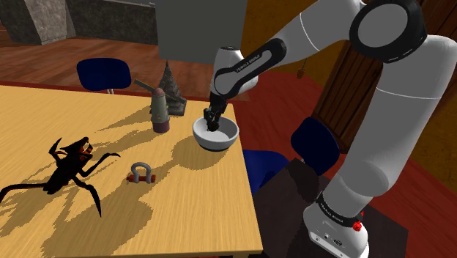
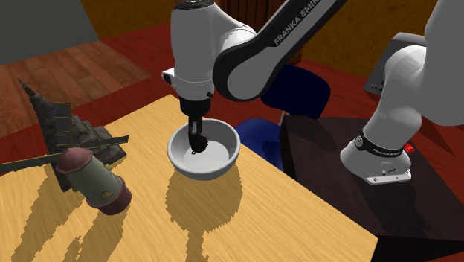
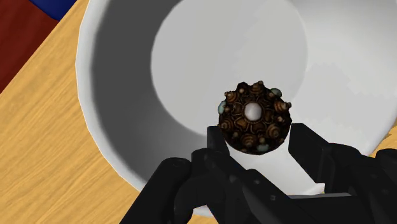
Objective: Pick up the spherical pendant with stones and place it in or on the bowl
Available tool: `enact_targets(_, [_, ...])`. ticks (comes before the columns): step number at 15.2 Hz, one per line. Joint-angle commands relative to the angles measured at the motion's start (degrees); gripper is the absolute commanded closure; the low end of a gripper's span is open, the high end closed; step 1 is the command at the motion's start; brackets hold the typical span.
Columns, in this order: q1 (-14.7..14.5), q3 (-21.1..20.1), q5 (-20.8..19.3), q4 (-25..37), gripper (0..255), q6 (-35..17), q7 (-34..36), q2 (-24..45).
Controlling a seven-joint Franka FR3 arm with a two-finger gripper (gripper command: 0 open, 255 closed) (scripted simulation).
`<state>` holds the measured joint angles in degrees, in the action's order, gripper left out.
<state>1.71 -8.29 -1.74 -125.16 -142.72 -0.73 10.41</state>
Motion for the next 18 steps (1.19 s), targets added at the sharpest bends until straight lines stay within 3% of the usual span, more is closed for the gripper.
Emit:
enact_targets(1, [-0.04, -0.01, -0.05, -0.19, 255, -0.30, 0.09, 0.07])
enact_targets(7, [-0.04, -0.01, -0.05, -0.19, 255, -0.30, 0.09, 0.07])
enact_targets(8, [-0.04, -0.01, -0.05, -0.19, 0, -0.30, 0.09, 0.07])
enact_targets(13, [-0.04, -0.01, -0.05, -0.19, 0, -0.30, 0.09, 0.07])
enact_targets(18, [0.25, -0.27, 1.26, 0.79, 0, 6.09, -0.81, -5.40])
